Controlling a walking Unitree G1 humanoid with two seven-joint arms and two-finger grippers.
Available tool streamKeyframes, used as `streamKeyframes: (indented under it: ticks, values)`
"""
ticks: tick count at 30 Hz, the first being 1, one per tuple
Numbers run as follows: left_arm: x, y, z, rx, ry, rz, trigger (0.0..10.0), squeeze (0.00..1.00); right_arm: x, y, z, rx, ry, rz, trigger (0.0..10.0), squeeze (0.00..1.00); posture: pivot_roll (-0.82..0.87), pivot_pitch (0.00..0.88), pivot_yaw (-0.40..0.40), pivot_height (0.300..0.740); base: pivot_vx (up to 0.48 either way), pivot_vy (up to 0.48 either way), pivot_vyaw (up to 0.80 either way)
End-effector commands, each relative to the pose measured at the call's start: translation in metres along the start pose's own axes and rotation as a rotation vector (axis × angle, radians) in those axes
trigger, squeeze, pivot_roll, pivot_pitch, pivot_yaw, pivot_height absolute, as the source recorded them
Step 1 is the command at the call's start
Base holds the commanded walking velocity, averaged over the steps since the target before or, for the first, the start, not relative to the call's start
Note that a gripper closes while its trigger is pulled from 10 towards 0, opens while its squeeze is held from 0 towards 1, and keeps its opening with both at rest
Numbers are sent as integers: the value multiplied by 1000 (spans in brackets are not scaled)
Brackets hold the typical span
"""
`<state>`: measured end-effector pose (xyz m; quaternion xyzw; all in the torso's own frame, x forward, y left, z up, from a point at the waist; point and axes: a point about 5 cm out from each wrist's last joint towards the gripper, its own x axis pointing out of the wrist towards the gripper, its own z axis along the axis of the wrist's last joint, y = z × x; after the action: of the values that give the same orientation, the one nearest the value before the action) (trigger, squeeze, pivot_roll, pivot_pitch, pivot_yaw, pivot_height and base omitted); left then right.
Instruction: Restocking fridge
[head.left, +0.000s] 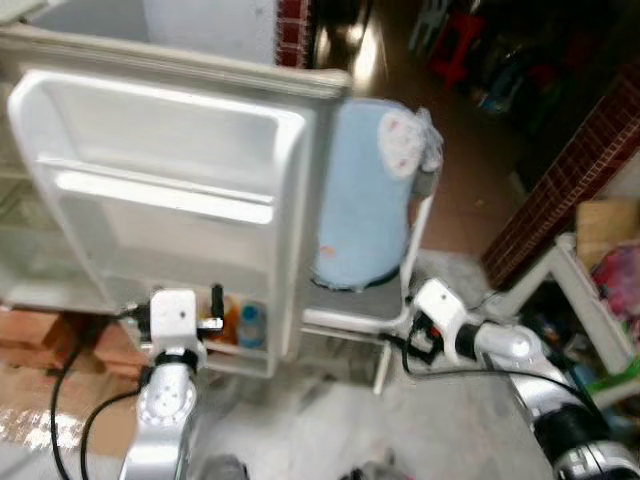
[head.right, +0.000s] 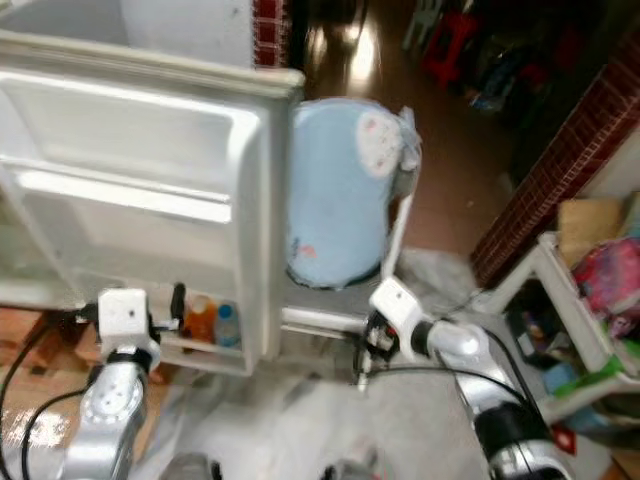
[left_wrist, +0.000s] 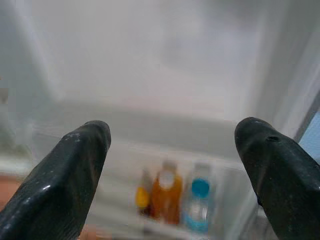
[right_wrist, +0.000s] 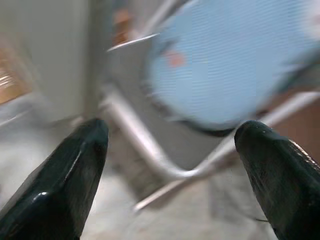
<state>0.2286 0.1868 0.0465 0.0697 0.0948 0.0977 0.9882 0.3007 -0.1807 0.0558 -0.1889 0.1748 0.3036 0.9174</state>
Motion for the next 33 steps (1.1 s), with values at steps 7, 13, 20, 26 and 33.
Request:
streamKeyframes:
  ticks: [7, 13, 20, 26, 33]
  values:
    - [-11, 30, -30, -104, 225, 264, 10000, 0, 21, 1, 36, 171, -193, -248, 10000, 0, 87, 0, -59, 740, 0, 0, 204]
    - [-13, 31, -32, -123, 252, 276, 10000, 0, 27, 1, 51, 308, -257, -383, 10000, 0, 86, 0, -62, 740, 0, 0, 791]
    - [-13, 26, -29, -145, 238, 241, 10000, 0, 27, -7, 61, 342, -288, -464, 10000, 0, 77, 0, -64, 740, 0, 0, 774]
    - [-13, 25, -28, -170, 238, 237, 10000, 0, 25, -10, 60, 343, -277, -493, 10000, 0, 74, 0, -67, 740, 0, 0, 733]
    - [-14, 24, -28, -172, 227, 224, 10000, 0, 21, -12, 55, 336, -271, -552, 10000, 0, 73, 0, -68, 740, 115, 0, 87]
